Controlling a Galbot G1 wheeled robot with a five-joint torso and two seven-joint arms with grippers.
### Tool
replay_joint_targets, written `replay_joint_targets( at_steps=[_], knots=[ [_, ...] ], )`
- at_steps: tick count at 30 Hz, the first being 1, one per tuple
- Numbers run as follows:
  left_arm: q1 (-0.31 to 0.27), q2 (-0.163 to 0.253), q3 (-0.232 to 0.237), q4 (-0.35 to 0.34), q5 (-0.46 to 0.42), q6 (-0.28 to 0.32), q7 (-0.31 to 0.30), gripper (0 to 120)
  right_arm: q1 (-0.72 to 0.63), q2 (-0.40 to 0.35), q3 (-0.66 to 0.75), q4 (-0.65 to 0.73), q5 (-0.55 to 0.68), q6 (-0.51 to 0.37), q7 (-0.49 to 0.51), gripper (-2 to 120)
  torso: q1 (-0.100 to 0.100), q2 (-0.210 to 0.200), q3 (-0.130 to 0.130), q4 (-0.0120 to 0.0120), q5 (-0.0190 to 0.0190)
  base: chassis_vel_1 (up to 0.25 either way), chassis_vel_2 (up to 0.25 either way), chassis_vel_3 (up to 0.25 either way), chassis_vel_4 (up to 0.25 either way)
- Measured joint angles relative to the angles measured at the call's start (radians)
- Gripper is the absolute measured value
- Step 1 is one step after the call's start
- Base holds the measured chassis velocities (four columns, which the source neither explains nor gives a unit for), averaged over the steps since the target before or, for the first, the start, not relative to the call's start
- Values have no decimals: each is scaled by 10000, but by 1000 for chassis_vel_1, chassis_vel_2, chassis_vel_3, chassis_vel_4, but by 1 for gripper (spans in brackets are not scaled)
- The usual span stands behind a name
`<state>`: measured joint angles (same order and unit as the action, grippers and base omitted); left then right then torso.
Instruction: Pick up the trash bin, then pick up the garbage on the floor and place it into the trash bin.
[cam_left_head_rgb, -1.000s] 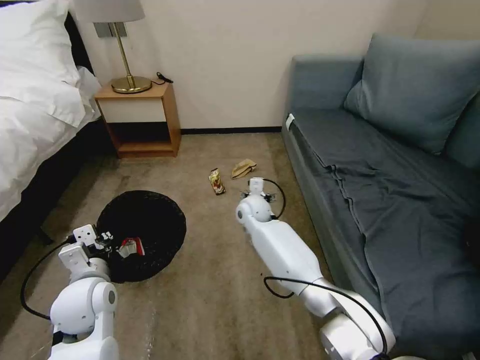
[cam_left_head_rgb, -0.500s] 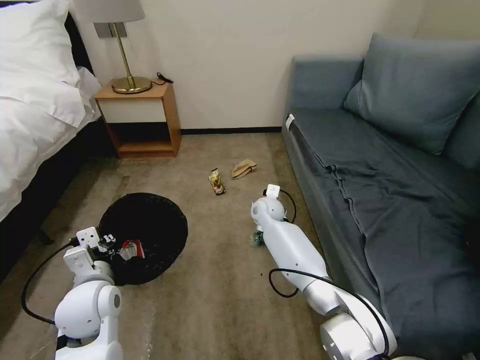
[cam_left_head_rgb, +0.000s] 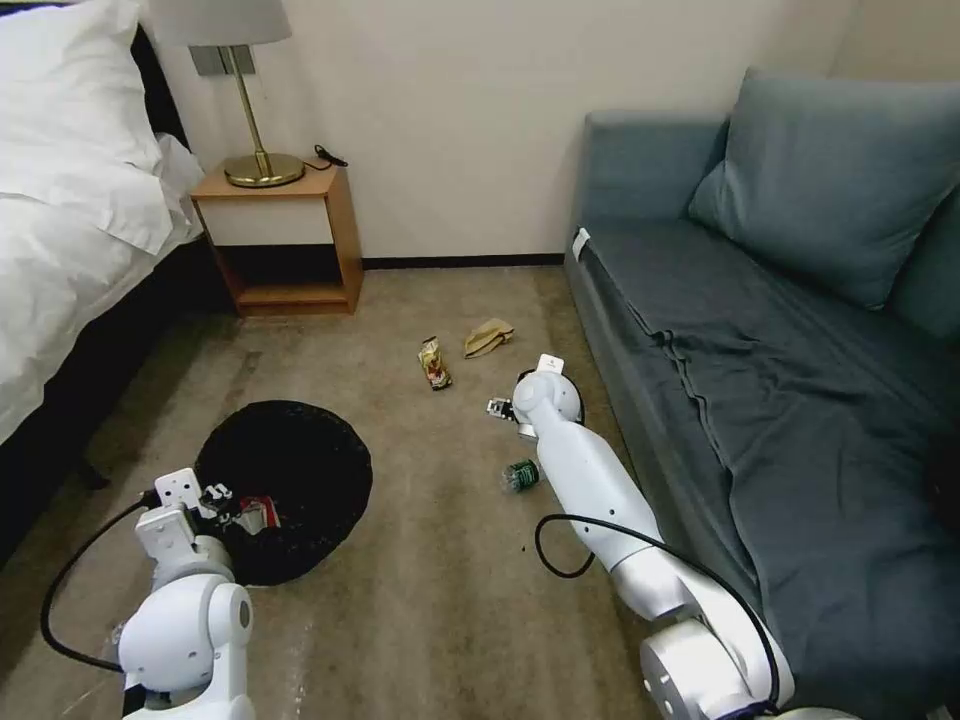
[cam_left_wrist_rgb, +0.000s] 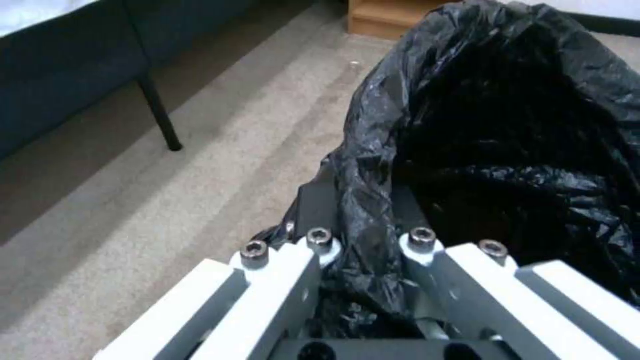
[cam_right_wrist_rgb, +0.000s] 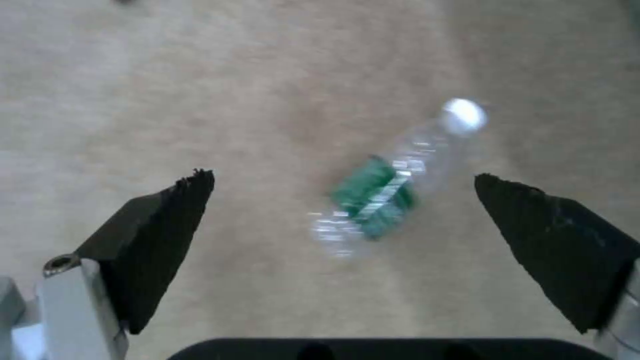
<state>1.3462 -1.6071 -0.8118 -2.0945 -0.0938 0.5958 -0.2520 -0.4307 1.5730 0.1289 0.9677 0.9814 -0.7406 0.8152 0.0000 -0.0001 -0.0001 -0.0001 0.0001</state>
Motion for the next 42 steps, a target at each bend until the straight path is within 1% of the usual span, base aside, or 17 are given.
replay_joint_targets(
  at_steps=[5, 7, 8, 10, 15, 19, 21, 23, 26, 27, 28, 32, 33, 36, 42],
  knots=[
    [42, -4, 35, 188, 206, -130, 13, 4, 192, 59, -57, -682, -37, -1, 215, 100, 0, 0, 1, -3, 0, 0, 0, 0, 0],
    [133, -8, 112, 293, 382, -242, 53, 4, 438, 295, 259, -1314, -133, -1, 215, 100, 0, 0, 0, 4, 0, 0, 0, 0, 0],
    [133, -8, 112, 293, 382, -242, 53, 4, 438, 295, 259, -1314, -133, -1, 215, 100, 0, 0, 0, 4, 0, 0, 0, 0, 0],
    [190, -9, 158, 318, 548, -285, 46, 4, 615, 346, 809, -1684, -154, 4, 159, 100, 0, 0, 0, 4, -3, 0, 0, 0, 0],
    [255, -21, 227, 261, 642, -298, 52, 4, 748, 348, 1500, -2206, -383, 12, -84, 100, 0, 0, 1, -2, -1, 0, 0, 0, 0],
    [495, -29, 221, 83, 742, -299, 25, 4, 1093, 349, 2465, -2830, -493, 24, -629, 100, 0, 0, 1, 2, -1, 0, 0, 0, 0],
    [543, -29, 211, 47, 753, -299, 21, 4, 1119, 352, 2627, -2872, -491, 26, -772, 100, 0, 0, 1, 2, -1, 0, 0, 0, 0],
    [684, -26, 164, -94, 765, -299, 7, 4, 1036, 357, 2973, -2829, -460, 34, -1277, 100, 0, 1, 0, 1, -1, 0, 0, 0, 0],
    [726, -25, 154, -137, 772, -299, -2, 4, 984, 358, 3070, -2842, -463, 35, -1385, 100, 0, 0, 1, 2, 0, 0, 0, 0, 0],
    [772, -24, 156, -181, 783, -299, -11, 4, 962, 359, 3312, -2948, -474, 36, -1468, 100, 0, 0, 0, 3, 0, 0, 0, 0, 0],
    [804, -22, 164, -210, 808, -299, -26, 4, 954, 354, 3413, -3044, -347, 42, -1467, 100, 0, 0, 0, -1, -3, 0, 0, 0, 0],
    [835, -19, 195, -249, 822, -299, -43, 4, 914, 357, 3407, -3211, -278, 157, -1488, 100, 0, 0, 0, 0, 0, 0, 0, 0, 0],
    [878, -18, 196, -270, 825, -298, -50, 4, 919, 357, 3473, -3417, -201, 282, -1548, 100, 0, 0, 0, 1, -1, 0, 0, 0, 0],
    [941, -16, 194, -277, 857, -317, -63, 4, 924, 355, 3619, -3497, 129, 234, -1624, 100, 0, 0, 1, 1, -1, 0, 0, 0, 0],
    [993, -13, 304, -262, 935, -376, -119, 4, 441, 352, 3613, -3305, 215, 81, -2194, 100, 0, 1, 0, 2, -2, 0, 0, 0, 0]
  ],
)
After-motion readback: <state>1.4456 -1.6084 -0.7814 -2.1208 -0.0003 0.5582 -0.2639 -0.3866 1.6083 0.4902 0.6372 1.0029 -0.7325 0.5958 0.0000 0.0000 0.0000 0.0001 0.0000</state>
